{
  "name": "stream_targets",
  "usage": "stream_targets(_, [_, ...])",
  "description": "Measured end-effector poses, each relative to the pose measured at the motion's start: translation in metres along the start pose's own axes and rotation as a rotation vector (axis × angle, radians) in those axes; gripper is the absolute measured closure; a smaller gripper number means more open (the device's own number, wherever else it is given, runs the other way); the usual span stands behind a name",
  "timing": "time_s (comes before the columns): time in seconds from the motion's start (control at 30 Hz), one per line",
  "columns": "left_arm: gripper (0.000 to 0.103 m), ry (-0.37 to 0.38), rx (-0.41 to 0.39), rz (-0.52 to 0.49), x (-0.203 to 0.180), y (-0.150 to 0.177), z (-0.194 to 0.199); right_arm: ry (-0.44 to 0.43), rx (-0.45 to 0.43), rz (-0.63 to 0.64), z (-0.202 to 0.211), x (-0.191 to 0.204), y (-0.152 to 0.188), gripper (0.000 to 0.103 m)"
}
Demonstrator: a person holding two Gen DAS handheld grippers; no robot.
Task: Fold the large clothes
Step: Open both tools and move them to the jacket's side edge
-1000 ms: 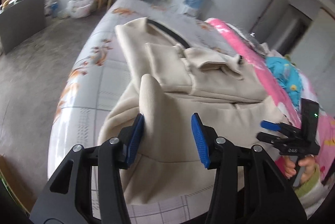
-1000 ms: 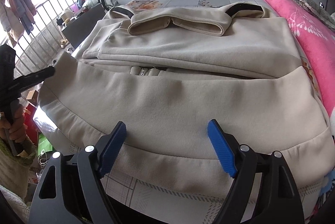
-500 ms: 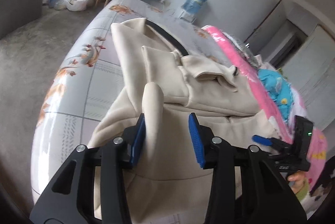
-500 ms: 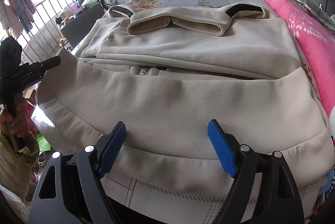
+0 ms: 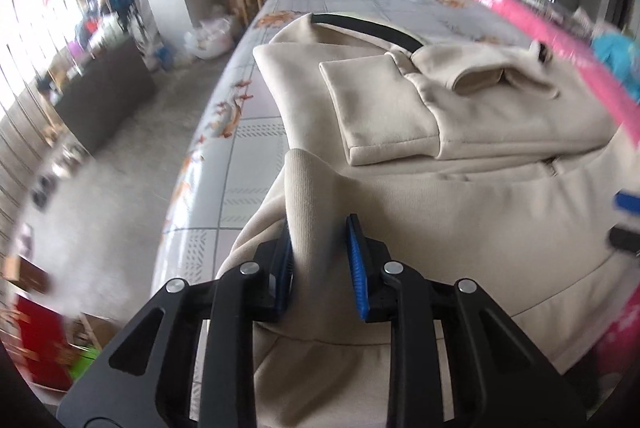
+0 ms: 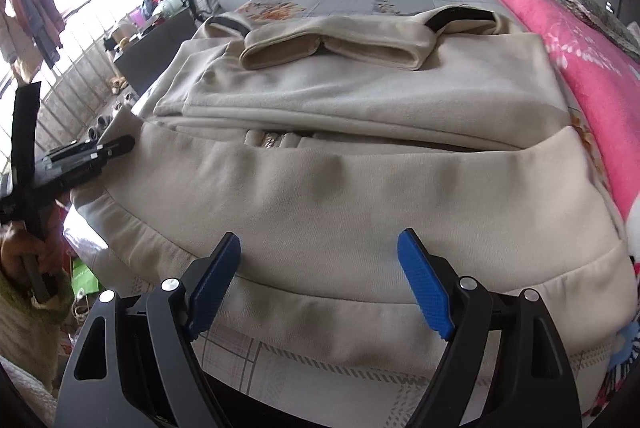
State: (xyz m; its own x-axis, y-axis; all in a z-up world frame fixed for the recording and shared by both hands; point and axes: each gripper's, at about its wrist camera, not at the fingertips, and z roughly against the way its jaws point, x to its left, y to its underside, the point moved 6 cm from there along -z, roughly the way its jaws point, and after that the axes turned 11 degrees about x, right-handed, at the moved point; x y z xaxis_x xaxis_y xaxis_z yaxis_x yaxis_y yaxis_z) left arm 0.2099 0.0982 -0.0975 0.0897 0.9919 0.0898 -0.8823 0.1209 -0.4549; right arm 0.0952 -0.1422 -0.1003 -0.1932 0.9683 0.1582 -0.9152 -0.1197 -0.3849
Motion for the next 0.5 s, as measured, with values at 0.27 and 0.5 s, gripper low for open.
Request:
stream_targets(0.27, [0.079,-0.109,-0.007,-0.039,-0.005,0.002,0.002,0.091,-0.115,-0.151,0.04,-0.063,0.003,0.024])
stream_targets(0.5, [0.079,-0.132,-0.001,-0.049,-0.01,-0.001,0.0,0.11,-0.177,-0.241,0.059,-0.113,-0.005,0.034])
